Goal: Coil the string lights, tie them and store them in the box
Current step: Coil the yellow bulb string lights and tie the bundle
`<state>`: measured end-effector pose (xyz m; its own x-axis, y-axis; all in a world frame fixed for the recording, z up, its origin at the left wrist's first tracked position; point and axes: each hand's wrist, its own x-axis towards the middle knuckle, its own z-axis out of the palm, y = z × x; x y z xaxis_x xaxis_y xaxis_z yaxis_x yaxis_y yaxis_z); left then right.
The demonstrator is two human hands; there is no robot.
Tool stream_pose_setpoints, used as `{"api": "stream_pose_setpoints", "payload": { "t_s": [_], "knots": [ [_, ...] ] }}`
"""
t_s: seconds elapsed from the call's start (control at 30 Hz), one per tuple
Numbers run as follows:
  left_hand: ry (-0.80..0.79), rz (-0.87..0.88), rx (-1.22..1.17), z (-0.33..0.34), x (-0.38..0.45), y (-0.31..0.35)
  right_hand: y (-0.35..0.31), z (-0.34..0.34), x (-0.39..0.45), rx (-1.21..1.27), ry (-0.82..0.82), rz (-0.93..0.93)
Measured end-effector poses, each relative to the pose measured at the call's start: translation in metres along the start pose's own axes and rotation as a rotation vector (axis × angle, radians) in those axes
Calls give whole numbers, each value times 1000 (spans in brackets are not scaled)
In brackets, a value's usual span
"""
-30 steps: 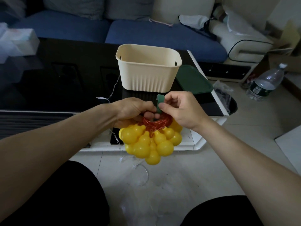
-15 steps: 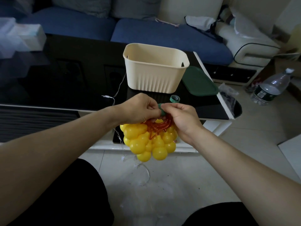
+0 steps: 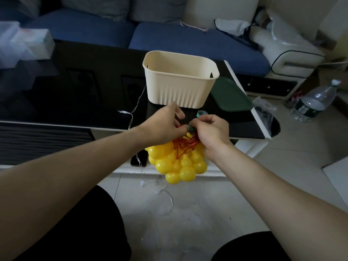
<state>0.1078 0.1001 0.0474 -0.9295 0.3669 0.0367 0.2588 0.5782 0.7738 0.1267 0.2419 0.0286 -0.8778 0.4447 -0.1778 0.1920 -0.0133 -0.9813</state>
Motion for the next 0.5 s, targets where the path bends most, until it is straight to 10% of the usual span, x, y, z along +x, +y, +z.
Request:
{"api": "stream_pose_setpoints", "payload": {
  "t_s": [0.5],
  "knots": [
    [-160, 89, 199, -14, -1, -1, -3, -26, -4, -222, -306, -323]
  ]
}}
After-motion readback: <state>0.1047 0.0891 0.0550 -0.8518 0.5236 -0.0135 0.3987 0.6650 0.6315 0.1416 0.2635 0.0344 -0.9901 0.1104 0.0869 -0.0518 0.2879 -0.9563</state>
